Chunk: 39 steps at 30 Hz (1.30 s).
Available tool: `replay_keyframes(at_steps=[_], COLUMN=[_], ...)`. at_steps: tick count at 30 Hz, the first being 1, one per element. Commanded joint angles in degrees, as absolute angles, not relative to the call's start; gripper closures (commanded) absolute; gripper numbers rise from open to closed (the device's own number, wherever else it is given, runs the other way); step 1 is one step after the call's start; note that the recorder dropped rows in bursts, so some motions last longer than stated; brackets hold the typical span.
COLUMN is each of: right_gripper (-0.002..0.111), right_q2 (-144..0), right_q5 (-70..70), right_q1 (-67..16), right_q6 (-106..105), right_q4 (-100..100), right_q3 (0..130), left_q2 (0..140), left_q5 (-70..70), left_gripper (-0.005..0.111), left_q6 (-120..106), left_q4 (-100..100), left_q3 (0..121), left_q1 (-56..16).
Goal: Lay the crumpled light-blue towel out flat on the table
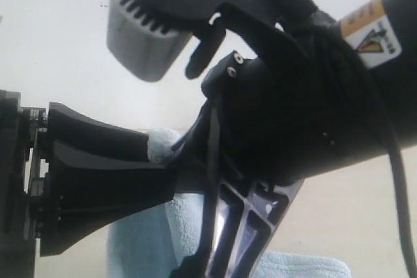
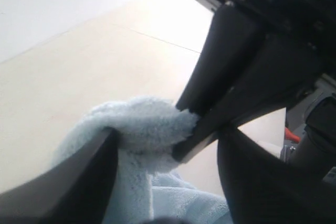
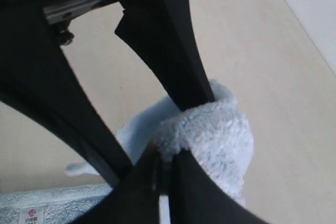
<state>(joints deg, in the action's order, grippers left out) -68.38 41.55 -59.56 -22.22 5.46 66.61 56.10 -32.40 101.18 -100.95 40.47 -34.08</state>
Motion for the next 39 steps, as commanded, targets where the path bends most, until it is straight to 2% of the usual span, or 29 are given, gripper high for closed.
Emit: replay_keyframes(at_steps=[1, 8, 16, 28, 39], right_gripper=[0.108, 0.108, 0.108, 0.108, 0.108], right_q2=[-67.9, -67.9, -67.9, -67.9, -67.9], right_q5=[42.6, 42.7, 49.1, 45.5, 44.8], right_q1=[-59.9, -59.9, -59.9, -59.9, -59.9], right_q6=[-22.5, -22.0, -9.5, -14.2, -14.6], right_q4=[6.0, 3.8, -18.1, -9.8, -8.2], right_q3=[66.4, 66.4, 66.4, 66.4, 66.4], left_q2=[56.4, 56.1, 50.5, 56.2, 59.6], left_q5=[-32.5, -38.1, -37.4, -39.4, -35.2], left_gripper=[0.052, 0.052, 0.054, 0.054, 0.054], left_q6=[100.3, 100.3, 99.2, 99.2, 97.4], left_q4=[-99.9, -99.9, -99.9, -99.9, -99.9], left_q3=[40.6, 40.6, 40.6, 40.4, 38.4], left_q1=[-33.8, -33.8, -33.8, -33.8, -33.8])
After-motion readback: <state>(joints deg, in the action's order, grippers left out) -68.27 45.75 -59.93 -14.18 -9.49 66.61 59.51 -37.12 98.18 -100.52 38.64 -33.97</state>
